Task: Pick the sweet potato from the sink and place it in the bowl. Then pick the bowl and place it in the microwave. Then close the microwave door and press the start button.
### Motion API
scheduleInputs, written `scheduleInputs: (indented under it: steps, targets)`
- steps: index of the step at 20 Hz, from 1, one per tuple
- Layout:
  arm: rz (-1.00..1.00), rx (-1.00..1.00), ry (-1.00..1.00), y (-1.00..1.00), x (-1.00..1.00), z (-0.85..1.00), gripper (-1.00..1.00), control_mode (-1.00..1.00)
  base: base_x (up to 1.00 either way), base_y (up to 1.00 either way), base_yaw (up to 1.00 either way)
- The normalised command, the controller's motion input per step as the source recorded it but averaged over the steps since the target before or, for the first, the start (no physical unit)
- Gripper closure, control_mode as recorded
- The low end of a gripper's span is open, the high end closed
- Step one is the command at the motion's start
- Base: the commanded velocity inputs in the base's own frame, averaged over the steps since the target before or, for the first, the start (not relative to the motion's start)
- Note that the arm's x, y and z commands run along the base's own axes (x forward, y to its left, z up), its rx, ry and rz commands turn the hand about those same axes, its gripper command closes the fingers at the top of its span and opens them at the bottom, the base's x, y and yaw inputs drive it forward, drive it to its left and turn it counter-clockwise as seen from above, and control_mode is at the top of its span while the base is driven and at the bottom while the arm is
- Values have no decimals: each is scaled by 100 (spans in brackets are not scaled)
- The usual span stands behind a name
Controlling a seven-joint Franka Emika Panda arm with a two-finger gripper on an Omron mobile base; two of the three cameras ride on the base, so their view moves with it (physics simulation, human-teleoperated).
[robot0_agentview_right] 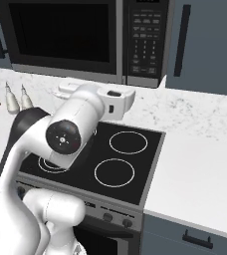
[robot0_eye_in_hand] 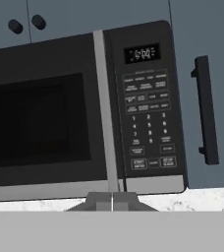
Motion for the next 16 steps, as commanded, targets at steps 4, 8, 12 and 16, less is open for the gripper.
scheduleInputs:
  steps: [4,8,12,16]
  targets:
    - [0,0,0,-13,20,0,100,-100,0,0,0]
    - [0,0,0,-19,27,0,100,-100,0,0,0]
    - [0,0,0,-18,29,0,100,-100,0,0,0]
    - [0,0,0,-3,19,-7,100,-100,0,0,0]
